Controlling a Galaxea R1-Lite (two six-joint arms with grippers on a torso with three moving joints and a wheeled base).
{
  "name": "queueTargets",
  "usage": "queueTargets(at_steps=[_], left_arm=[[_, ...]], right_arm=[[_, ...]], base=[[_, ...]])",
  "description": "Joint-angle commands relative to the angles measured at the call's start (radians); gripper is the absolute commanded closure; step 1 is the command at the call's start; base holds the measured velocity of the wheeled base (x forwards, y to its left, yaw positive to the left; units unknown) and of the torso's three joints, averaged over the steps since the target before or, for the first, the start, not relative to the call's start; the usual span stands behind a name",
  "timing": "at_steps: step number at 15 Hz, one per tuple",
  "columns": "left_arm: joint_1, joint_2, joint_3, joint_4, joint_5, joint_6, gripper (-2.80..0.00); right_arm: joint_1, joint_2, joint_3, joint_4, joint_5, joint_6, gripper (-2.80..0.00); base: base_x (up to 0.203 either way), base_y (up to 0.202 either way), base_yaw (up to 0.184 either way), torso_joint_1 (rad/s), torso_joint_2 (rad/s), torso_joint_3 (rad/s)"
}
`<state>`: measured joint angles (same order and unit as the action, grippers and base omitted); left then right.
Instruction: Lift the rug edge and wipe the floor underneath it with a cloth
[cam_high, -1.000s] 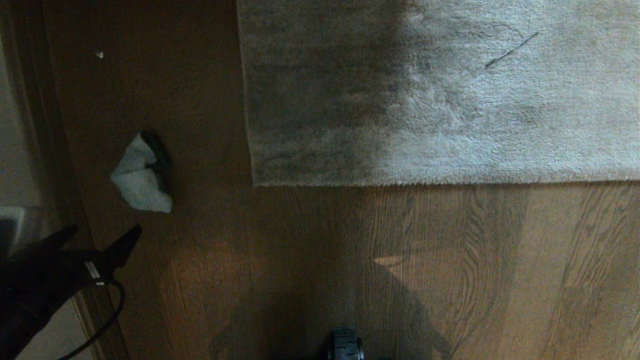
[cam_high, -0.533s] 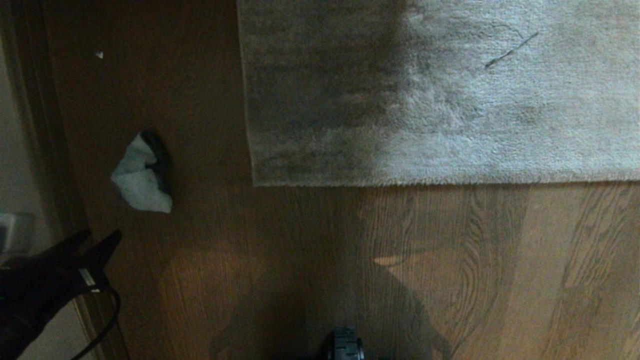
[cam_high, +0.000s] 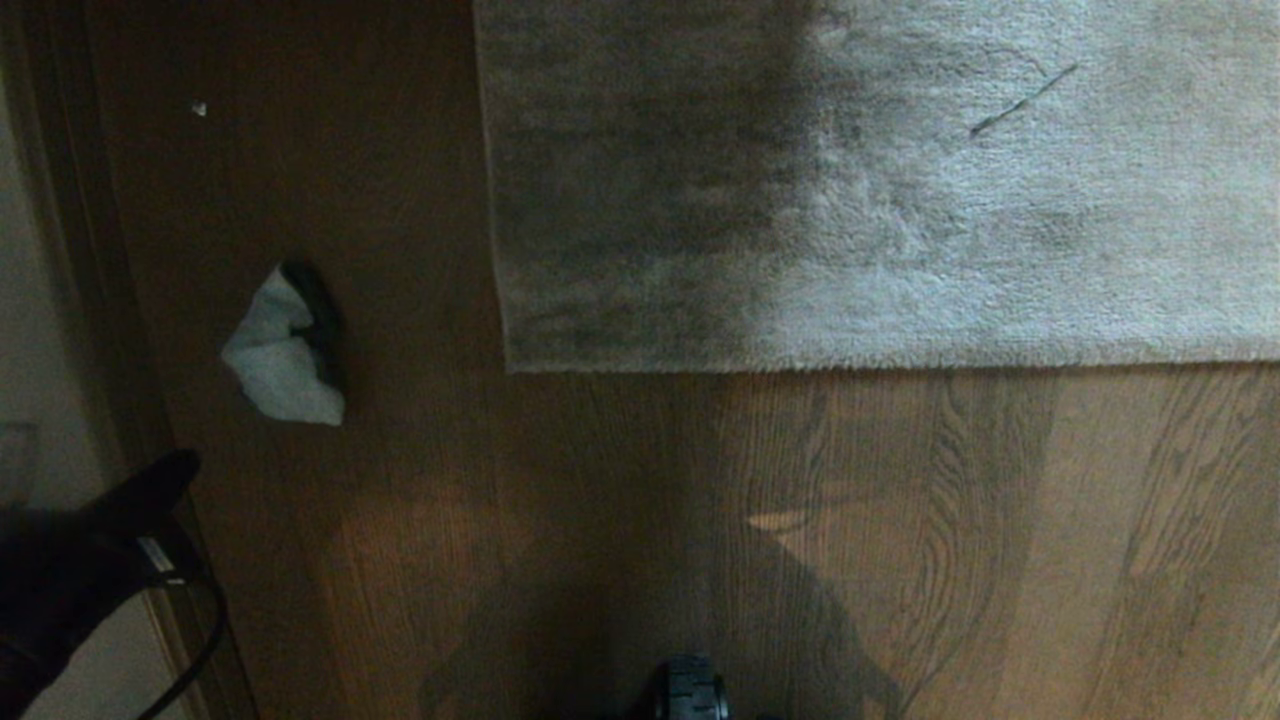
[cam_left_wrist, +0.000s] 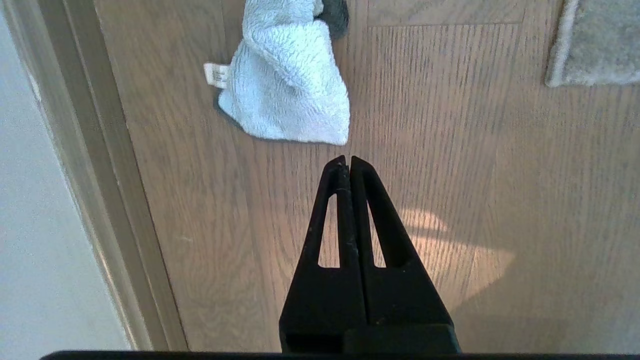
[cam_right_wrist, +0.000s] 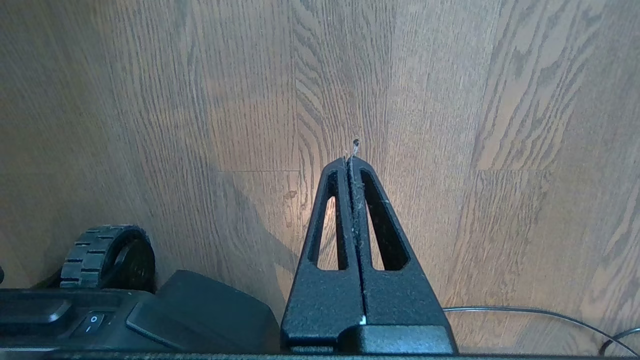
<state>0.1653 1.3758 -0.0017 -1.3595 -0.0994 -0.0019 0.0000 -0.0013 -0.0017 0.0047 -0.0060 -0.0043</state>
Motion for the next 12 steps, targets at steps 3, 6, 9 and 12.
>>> queueTargets(at_steps=[3, 6, 9, 12], left_arm=[[-0.004, -0.146, 0.0, 0.11, -0.002, -0.016, 0.0], [-0.011, -0.306, 0.0, 0.274, -0.011, -0.021, 0.0], [-0.055, -0.508, 0.0, 0.531, -0.019, -0.031, 0.0], [-0.104, -0.648, 0.001, 0.802, -0.02, -0.04, 0.0]], right_arm=[[0.0, 0.001, 0.0, 0.0, 0.0, 0.0, 0.0], [0.0, 0.001, 0.0, 0.001, 0.0, 0.0, 0.0], [0.001, 0.001, 0.0, 0.0, 0.0, 0.0, 0.0], [0.0, 0.001, 0.0, 0.001, 0.0, 0.0, 0.0]], base=[[0.0, 0.0, 0.0, 0.0, 0.0, 0.0], [0.0, 0.0, 0.0, 0.0, 0.0, 0.0], [0.0, 0.0, 0.0, 0.0, 0.0, 0.0], [0.0, 0.0, 0.0, 0.0, 0.0, 0.0]])
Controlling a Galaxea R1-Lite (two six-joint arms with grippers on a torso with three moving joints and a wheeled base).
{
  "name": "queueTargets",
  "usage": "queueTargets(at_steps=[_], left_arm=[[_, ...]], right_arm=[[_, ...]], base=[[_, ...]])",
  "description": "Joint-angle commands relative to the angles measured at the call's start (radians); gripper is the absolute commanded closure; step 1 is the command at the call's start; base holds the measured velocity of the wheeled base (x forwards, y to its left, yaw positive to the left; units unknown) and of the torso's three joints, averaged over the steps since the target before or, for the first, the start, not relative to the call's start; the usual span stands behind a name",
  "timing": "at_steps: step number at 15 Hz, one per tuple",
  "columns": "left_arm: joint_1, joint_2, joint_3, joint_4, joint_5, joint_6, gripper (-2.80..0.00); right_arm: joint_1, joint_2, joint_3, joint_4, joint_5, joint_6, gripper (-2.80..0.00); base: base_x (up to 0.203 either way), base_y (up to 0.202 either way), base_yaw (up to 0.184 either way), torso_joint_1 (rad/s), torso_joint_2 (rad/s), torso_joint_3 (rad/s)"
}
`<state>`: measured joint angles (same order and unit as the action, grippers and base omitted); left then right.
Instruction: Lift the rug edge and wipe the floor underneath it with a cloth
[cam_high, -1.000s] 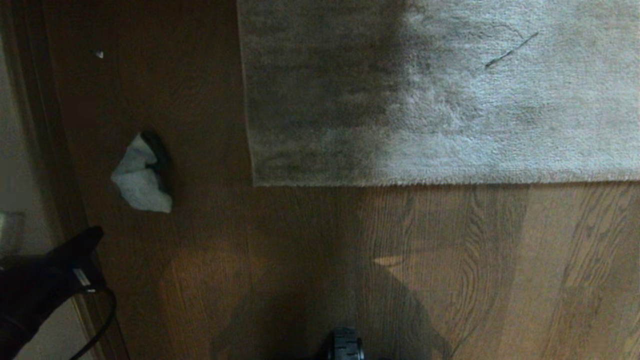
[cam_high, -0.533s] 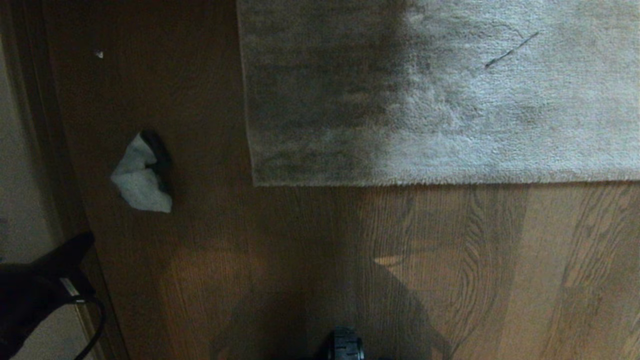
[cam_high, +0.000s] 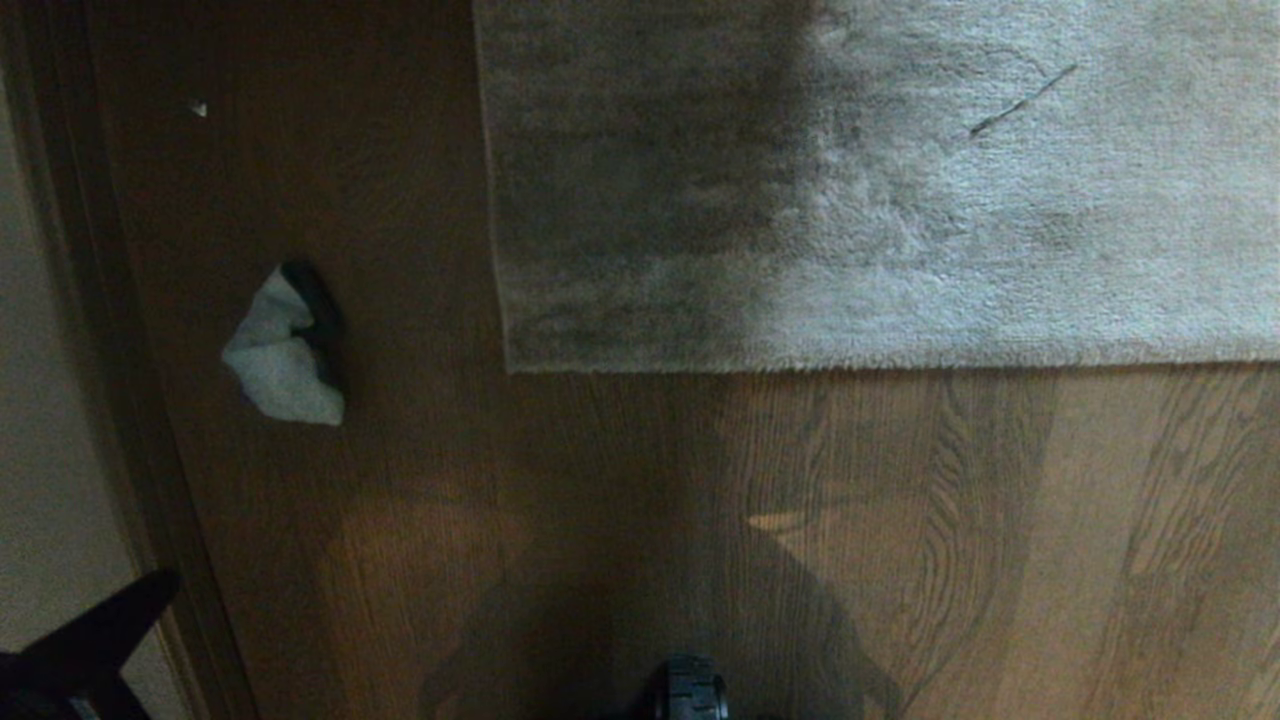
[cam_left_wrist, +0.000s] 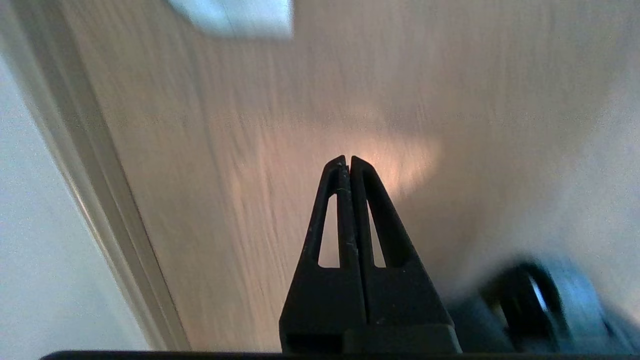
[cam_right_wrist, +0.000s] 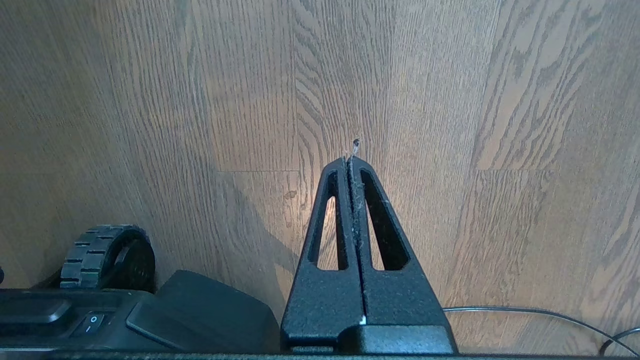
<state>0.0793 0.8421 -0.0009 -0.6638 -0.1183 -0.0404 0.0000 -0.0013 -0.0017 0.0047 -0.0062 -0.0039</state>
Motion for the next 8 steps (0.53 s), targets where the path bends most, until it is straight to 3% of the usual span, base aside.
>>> queueTargets(at_steps=[1, 5, 8], left_arm=[[-0.031, -0.159, 0.0, 0.185, -0.001, -0.003, 0.0], [-0.069, -0.344, 0.0, 0.43, 0.001, -0.033, 0.0], [-0.078, -0.47, 0.001, 0.539, 0.03, -0.059, 0.0]], right_arm=[[0.0, 0.001, 0.0, 0.0, 0.0, -0.001, 0.0], [0.0, 0.001, 0.0, 0.0, 0.0, -0.001, 0.0], [0.0, 0.001, 0.0, 0.0, 0.0, -0.001, 0.0]], base=[[0.0, 0.0, 0.0, 0.0, 0.0, 0.0], [0.0, 0.0, 0.0, 0.0, 0.0, 0.0], [0.0, 0.0, 0.0, 0.0, 0.0, 0.0]])
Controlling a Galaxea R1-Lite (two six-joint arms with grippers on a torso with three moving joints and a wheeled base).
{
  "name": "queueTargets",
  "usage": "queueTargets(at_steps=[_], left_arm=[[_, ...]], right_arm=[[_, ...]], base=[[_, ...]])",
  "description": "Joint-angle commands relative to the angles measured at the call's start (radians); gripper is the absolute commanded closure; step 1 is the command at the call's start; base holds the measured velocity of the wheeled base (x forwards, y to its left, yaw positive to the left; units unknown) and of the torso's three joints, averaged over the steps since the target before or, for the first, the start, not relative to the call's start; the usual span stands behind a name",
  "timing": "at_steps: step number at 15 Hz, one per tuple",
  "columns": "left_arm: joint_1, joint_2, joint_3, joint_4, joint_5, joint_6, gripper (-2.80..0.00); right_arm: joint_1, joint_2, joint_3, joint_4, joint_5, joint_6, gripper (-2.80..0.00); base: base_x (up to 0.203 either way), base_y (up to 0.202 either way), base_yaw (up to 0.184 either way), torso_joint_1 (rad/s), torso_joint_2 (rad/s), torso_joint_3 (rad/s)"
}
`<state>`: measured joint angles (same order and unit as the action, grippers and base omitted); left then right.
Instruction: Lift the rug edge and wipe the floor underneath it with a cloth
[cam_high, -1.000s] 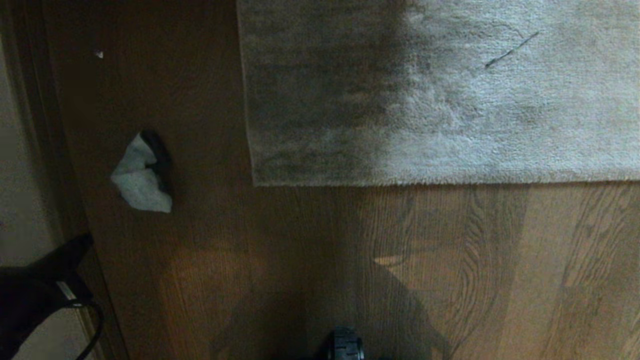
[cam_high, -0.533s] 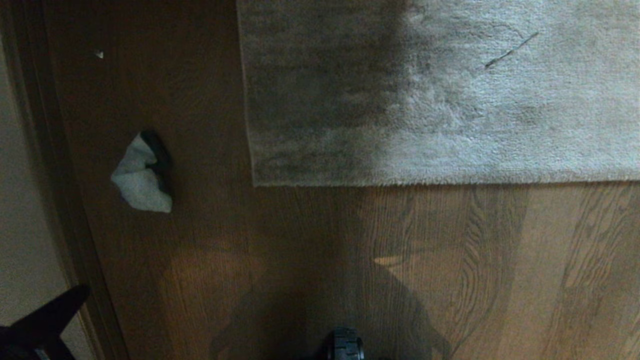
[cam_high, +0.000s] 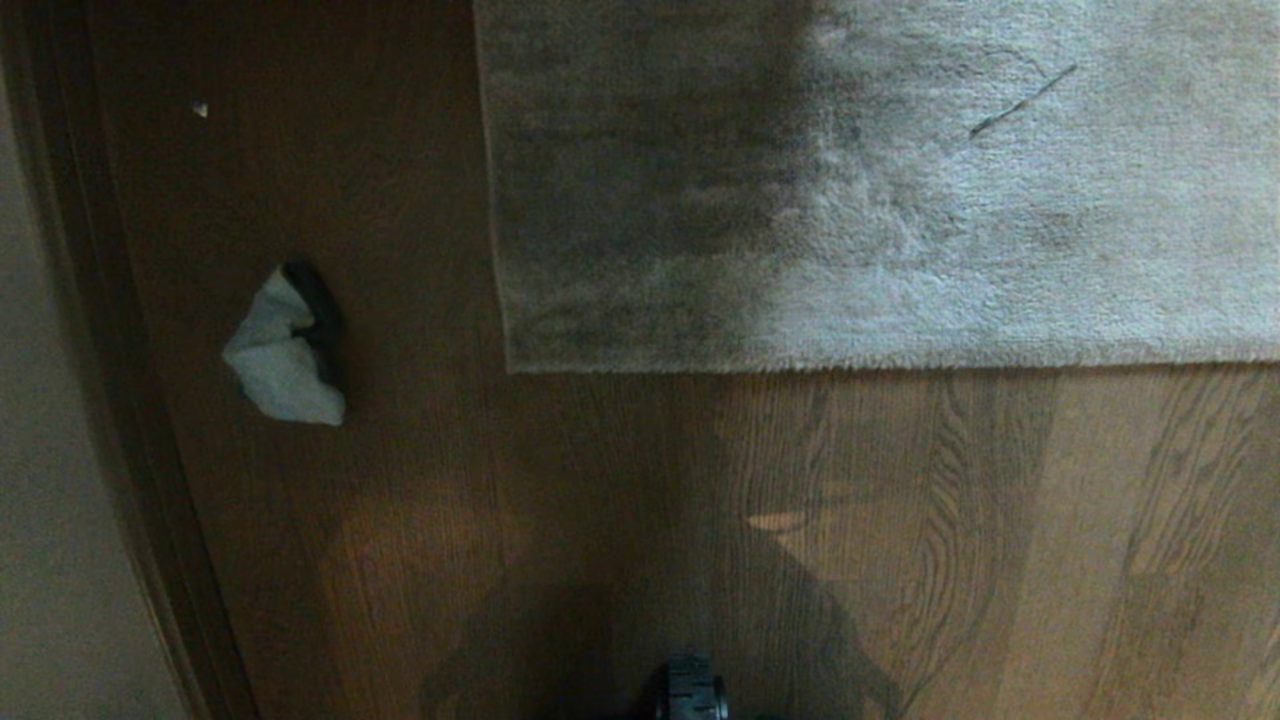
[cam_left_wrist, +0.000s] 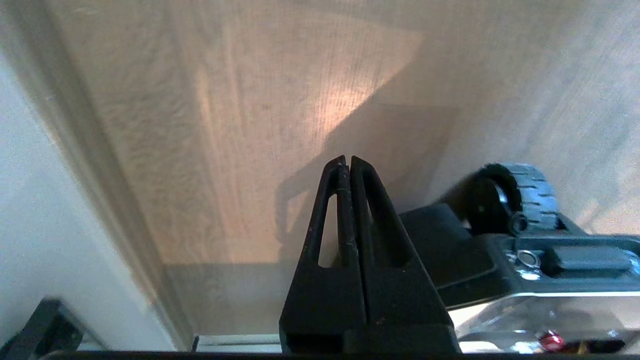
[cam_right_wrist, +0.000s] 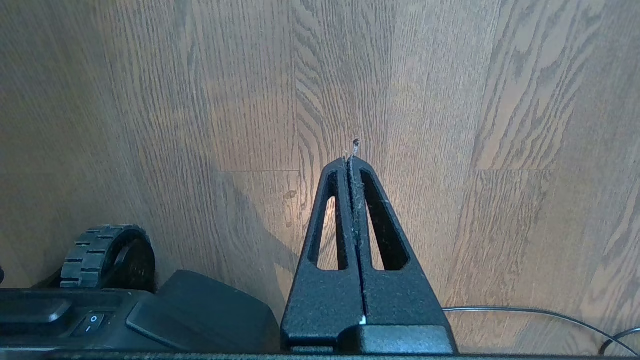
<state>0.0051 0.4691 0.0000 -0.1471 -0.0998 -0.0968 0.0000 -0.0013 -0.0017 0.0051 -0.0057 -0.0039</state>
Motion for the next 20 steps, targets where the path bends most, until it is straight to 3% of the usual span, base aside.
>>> queueTargets(at_steps=[1, 8, 14, 20], left_arm=[[-0.007, -0.128, 0.0, 0.052, 0.031, -0.005, 0.0], [-0.018, -0.327, 0.0, 0.094, 0.125, -0.032, 0.0], [-0.011, -0.466, -0.002, 0.119, 0.13, -0.022, 0.0], [-0.011, -0.469, -0.002, 0.127, 0.129, -0.001, 0.0]], right_arm=[[0.0, 0.001, 0.0, 0.0, 0.0, -0.001, 0.0], [0.0, 0.001, 0.0, 0.001, 0.0, -0.001, 0.0], [0.0, 0.001, 0.0, 0.001, 0.0, -0.001, 0.0], [0.0, 0.001, 0.0, -0.001, 0.0, -0.001, 0.0]], base=[[0.0, 0.0, 0.0, 0.0, 0.0, 0.0], [0.0, 0.0, 0.0, 0.0, 0.0, 0.0], [0.0, 0.0, 0.0, 0.0, 0.0, 0.0], [0.0, 0.0, 0.0, 0.0, 0.0, 0.0]])
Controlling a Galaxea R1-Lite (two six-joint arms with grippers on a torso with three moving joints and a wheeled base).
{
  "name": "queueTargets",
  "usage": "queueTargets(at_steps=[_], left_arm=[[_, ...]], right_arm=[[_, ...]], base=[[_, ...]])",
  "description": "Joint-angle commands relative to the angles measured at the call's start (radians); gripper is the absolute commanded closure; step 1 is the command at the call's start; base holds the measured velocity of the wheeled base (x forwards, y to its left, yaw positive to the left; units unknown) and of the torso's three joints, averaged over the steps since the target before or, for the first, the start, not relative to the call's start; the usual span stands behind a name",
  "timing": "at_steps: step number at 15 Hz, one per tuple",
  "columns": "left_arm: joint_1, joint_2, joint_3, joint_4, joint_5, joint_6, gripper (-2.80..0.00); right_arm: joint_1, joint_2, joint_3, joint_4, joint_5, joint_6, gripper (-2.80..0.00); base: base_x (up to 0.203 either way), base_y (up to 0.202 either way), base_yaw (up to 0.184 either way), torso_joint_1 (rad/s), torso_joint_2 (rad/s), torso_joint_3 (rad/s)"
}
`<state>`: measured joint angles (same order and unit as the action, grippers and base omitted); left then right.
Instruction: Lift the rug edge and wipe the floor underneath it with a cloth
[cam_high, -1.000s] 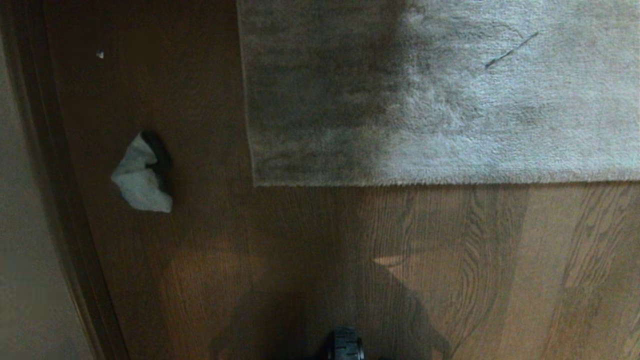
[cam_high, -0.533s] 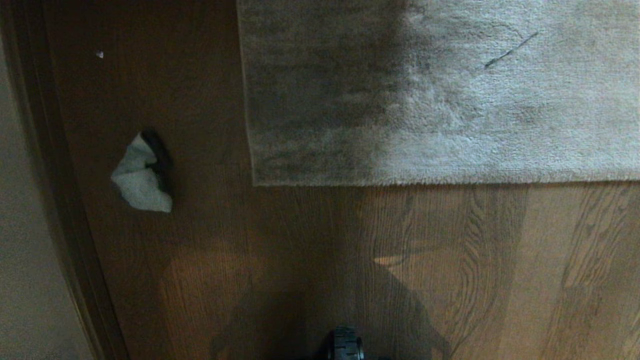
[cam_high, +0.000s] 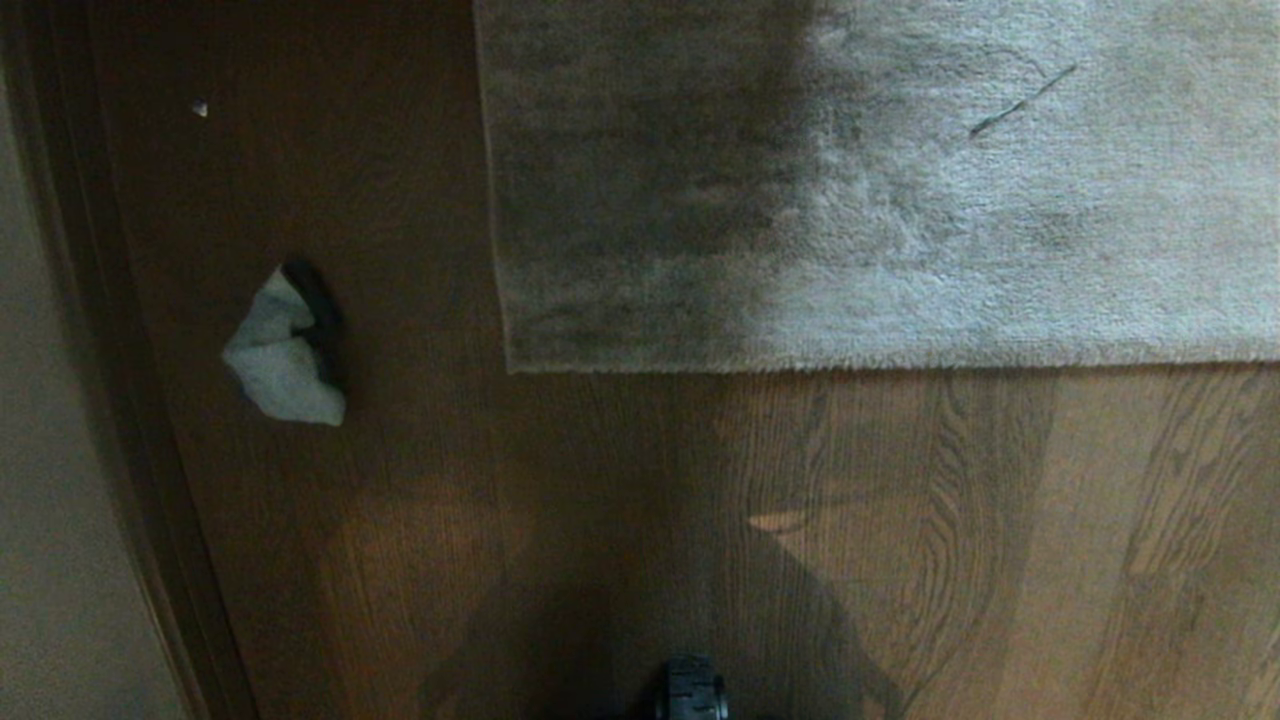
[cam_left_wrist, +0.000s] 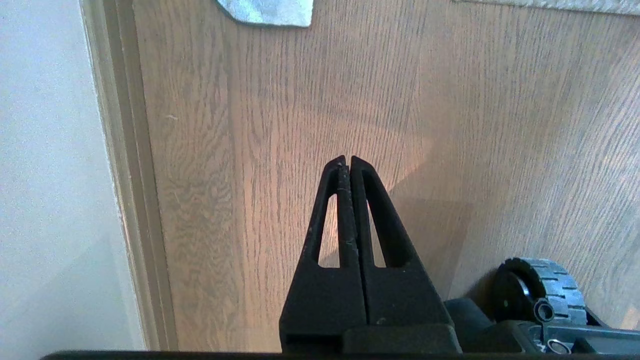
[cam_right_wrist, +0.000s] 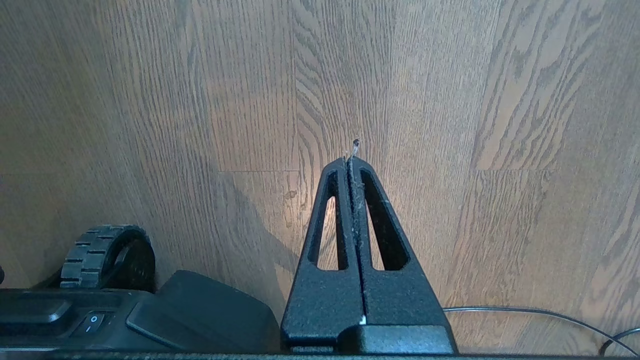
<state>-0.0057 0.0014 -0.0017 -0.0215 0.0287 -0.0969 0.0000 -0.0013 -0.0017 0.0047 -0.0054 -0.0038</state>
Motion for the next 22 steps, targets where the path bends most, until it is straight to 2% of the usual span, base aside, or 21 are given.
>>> queueTargets(at_steps=[1, 22], left_arm=[[0.0, -0.001, 0.0, 0.005, 0.0, -0.001, 0.0], [0.0, -0.001, 0.0, 0.003, -0.001, 0.0, 0.0]], right_arm=[[0.002, 0.001, 0.0, 0.0, -0.001, -0.001, 0.0], [0.0, 0.001, 0.0, 0.0, -0.001, -0.001, 0.0]], base=[[0.0, 0.0, 0.0, 0.0, 0.0, 0.0], [0.0, 0.0, 0.0, 0.0, 0.0, 0.0]])
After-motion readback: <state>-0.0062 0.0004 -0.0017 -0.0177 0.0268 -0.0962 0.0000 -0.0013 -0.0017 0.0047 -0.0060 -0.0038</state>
